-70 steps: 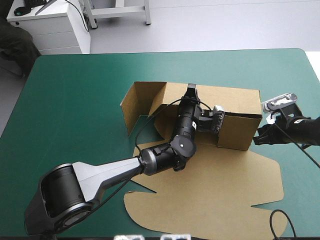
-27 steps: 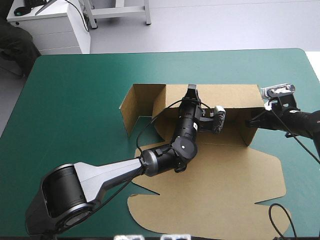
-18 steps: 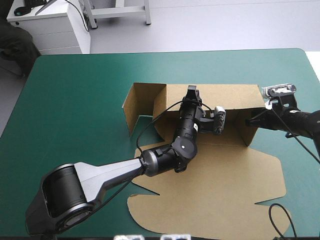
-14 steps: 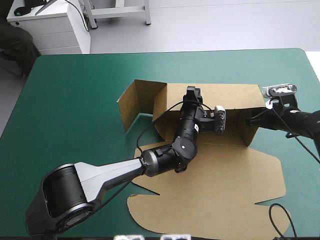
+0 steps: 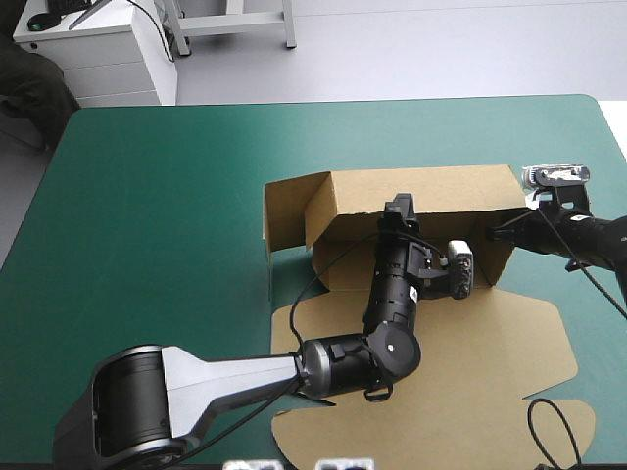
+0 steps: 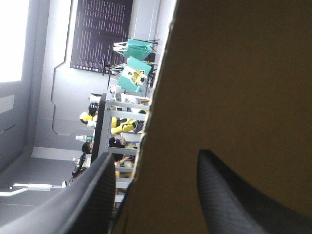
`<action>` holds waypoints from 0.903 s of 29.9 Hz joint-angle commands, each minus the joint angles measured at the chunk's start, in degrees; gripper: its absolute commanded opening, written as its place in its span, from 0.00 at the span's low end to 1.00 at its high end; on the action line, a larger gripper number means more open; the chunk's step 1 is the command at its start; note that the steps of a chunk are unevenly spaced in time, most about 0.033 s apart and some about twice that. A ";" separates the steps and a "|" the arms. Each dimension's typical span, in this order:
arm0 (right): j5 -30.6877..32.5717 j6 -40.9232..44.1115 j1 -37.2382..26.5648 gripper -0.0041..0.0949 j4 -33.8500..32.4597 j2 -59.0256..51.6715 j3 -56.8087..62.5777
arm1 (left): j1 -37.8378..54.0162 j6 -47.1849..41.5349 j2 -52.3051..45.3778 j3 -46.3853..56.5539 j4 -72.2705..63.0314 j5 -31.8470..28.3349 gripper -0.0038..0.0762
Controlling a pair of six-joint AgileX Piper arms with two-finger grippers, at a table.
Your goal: Fold the box
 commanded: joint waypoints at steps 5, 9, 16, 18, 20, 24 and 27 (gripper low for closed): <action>-0.65 1.13 -0.19 0.04 1.97 -1.50 -1.69 | -5.81 -0.79 -2.90 -1.44 6.43 5.23 0.51; -0.43 2.19 -0.19 0.04 2.04 -1.50 -1.69 | -8.11 -0.68 -2.90 -1.44 6.23 6.43 0.41; -0.43 2.19 -0.19 0.04 2.04 -1.50 -1.69 | -11.89 -0.62 -3.03 -1.47 6.48 10.41 0.06; -0.43 2.19 -0.19 0.04 1.92 -1.50 -1.69 | -12.01 -0.62 -3.74 -1.56 6.35 10.91 0.06; -0.43 2.19 -0.19 0.04 1.92 -1.50 -1.69 | -12.01 -0.79 -5.21 -1.56 6.35 10.80 0.06; -0.54 2.19 -0.19 0.04 1.84 -1.50 -1.69 | -11.68 -1.04 -9.66 -2.75 6.12 7.44 0.06; -0.41 2.19 -0.19 0.04 1.70 -1.50 -1.69 | -10.82 -0.93 -13.27 -5.01 2.79 1.79 0.06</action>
